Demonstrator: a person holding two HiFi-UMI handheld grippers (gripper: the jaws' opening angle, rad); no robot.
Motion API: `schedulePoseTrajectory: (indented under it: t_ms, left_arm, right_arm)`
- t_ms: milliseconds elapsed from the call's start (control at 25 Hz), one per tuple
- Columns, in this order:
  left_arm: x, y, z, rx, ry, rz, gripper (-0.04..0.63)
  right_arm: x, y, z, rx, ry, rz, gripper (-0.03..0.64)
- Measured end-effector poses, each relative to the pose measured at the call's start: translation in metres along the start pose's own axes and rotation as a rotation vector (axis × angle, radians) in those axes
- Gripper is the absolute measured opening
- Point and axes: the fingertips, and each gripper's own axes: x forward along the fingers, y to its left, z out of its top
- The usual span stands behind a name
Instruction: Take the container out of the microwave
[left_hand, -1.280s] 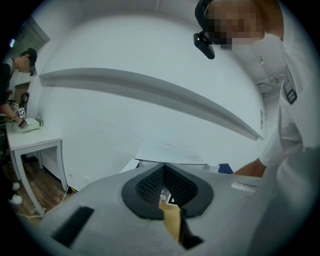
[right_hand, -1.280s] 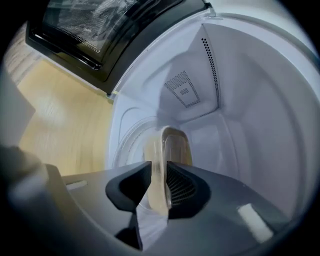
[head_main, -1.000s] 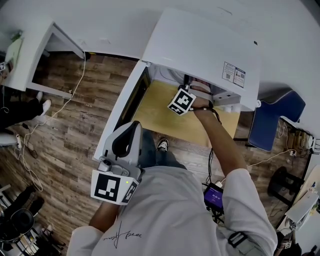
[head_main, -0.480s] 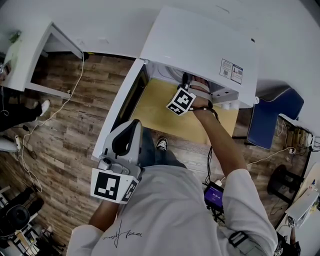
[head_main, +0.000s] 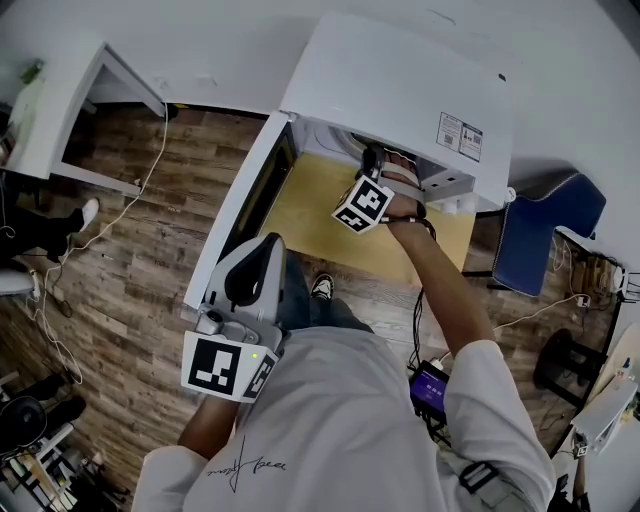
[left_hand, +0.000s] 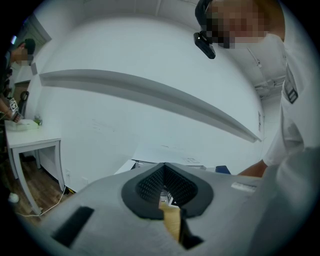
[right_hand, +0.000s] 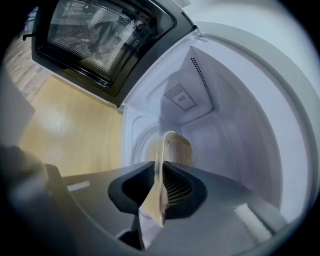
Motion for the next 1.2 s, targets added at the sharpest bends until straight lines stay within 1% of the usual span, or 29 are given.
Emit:
schedulePoseTrajectory:
  t_ms: [440, 840, 1080, 1200]
  left_arm:
    - [-0.005, -0.012, 0.000, 0.000, -0.014, -0.016, 0.000]
    - [-0.015, -0.018, 0.000, 0.007, -0.027, -0.022, -0.002]
    - [-0.017, -0.020, 0.000, -0.013, -0.040, -0.026, -0.002]
    - [-0.019, -0.022, -0.001, -0.008, -0.040, -0.026, -0.002]
  right_arm:
    - [-0.025, 0.001, -0.004, 0.030, -0.026, 0.016, 0.063]
    - [-0.054, 0.005, -0.004, 0.082, -0.054, 0.044, 0.063]
    - [-0.068, 0.006, -0.005, 0.117, -0.067, 0.054, 0.063]
    - [-0.077, 0.006, -0.005, 0.143, -0.078, 0.065, 0.063]
